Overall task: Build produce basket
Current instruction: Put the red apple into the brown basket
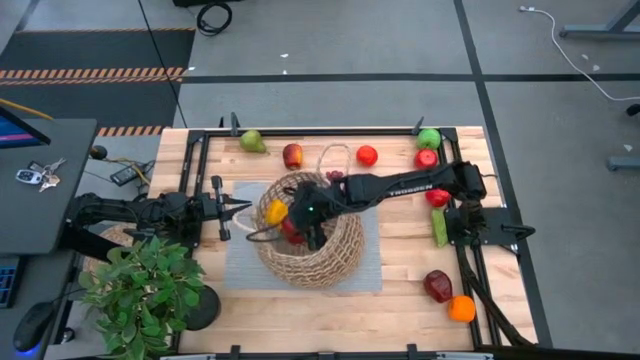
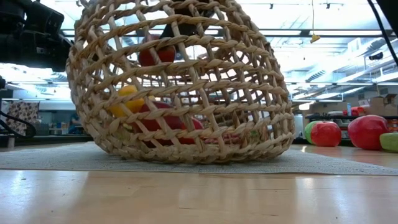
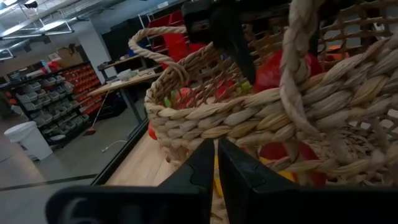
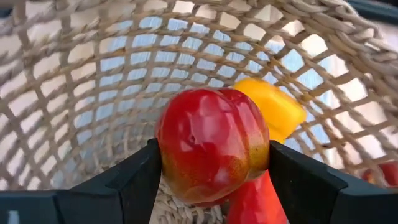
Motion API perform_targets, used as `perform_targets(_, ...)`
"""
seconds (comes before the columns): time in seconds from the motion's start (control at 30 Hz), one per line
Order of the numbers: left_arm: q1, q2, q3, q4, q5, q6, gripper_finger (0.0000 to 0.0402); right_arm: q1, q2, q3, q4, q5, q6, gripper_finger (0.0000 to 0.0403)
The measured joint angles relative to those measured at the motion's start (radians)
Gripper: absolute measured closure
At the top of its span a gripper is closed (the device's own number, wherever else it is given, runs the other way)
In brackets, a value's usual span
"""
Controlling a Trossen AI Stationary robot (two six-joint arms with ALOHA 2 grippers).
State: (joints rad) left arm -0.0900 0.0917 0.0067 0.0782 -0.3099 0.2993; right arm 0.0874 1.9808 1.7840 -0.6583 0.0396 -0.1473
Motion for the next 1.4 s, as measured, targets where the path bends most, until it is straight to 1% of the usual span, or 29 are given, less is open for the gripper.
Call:
perform_targets(0.07, 0.000, 0.000, 0.000, 0.000, 0.000, 0.000, 0.0374, 0.009, 0.000, 0.000, -0.002, 0.016, -0.020, 0.0122)
perform_targets(0.13, 0.000, 0.000, 0.000, 0.000, 0.000, 0.000, 0.0371, 0.014, 0.000, 0.000, -0.004, 0.006, -0.031, 0.0122)
perform_targets(0.2, 0.000, 0.000, 0.000, 0.000, 0.000, 0.000, 0.0369, 0.015, 0.000, 0.000, -0.005, -0.034, -0.031, 0.0122)
perform_targets(0.33, 0.000, 0.000, 0.000, 0.000, 0.000, 0.000, 0.0366, 0.015, 0.000, 0.000, -0.014, -0.173, -0.008, 0.0122)
perform_targets(0.4, 0.000, 0.000, 0.000, 0.000, 0.000, 0.000, 0.0366, 0.015, 0.000, 0.000, -0.017, -0.199, -0.006, 0.0122)
perform_targets(0.6, 0.000, 0.000, 0.000, 0.000, 0.000, 0.000, 0.0372, 0.015, 0.015, 0.001, -0.068, -0.185, -0.009, 0.0122)
perform_targets(0.73, 0.000, 0.000, 0.000, 0.003, 0.000, 0.000, 0.0369, 0.004, 0.061, -0.001, -0.110, -0.165, -0.006, 0.0122)
perform_targets(0.87, 0.000, 0.003, 0.000, 0.010, 0.000, 0.000, 0.0366, -0.005, 0.093, 0.006, -0.087, -0.162, -0.011, 0.0122)
perform_targets(1.0, 0.000, 0.014, 0.000, 0.014, -0.001, 0.000, 0.0369, -0.007, 0.103, 0.006, -0.079, -0.106, -0.012, 0.0122)
perform_targets(1.17, 0.000, 0.020, 0.000, 0.013, 0.000, 0.000, 0.0374, -0.016, 0.099, 0.003, -0.071, -0.080, 0.013, 0.0122)
perform_targets(1.27, 0.000, 0.019, 0.000, 0.014, 0.000, 0.000, 0.0373, -0.022, 0.101, 0.002, -0.062, -0.063, 0.048, 0.0110)
perform_targets(1.4, 0.000, 0.019, 0.000, 0.014, 0.000, 0.000, 0.0368, -0.026, 0.101, -0.001, -0.075, -0.062, 0.066, 0.0074)
